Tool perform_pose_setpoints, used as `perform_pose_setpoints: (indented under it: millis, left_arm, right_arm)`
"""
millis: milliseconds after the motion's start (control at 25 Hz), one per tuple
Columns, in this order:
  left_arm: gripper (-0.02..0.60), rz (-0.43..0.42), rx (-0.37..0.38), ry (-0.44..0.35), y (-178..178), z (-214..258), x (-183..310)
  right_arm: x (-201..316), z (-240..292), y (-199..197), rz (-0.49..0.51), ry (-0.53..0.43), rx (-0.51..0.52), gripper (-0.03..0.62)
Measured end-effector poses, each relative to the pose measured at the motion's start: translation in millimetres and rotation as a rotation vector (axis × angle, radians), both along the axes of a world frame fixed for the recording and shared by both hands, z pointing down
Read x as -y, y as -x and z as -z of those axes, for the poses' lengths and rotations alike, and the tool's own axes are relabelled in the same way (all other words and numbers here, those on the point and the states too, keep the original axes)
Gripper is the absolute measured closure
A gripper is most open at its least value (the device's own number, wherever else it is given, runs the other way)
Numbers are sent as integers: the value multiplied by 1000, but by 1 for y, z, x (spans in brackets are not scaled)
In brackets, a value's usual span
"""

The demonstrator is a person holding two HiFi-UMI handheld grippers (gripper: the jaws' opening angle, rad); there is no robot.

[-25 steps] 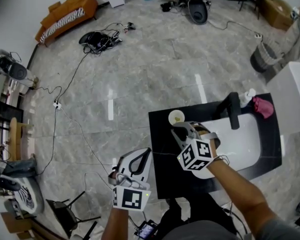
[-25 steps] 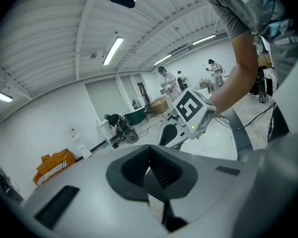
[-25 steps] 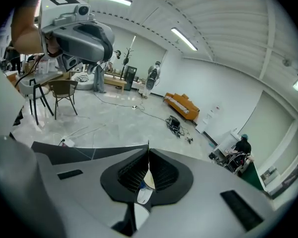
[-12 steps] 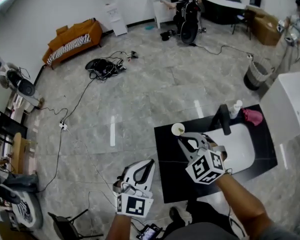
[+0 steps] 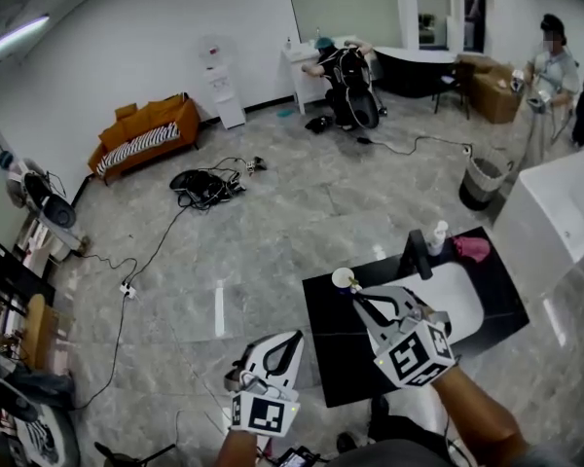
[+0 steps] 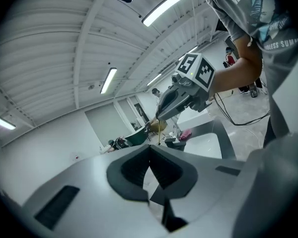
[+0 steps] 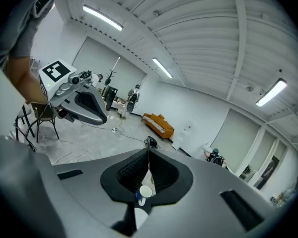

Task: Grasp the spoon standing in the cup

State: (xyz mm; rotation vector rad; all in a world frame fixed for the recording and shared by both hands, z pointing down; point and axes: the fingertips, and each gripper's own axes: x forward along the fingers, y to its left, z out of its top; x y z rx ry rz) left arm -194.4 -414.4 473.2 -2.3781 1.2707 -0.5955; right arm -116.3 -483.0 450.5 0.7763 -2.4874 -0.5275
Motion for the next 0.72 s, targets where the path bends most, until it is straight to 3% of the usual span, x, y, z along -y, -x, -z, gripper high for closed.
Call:
perform_pose_setpoints:
  millis: [720]
  left_arm:
    - [580, -43, 26, -94, -3, 37, -63]
  right_arm:
    - [-98, 48, -22, -9, -72, 6, 560]
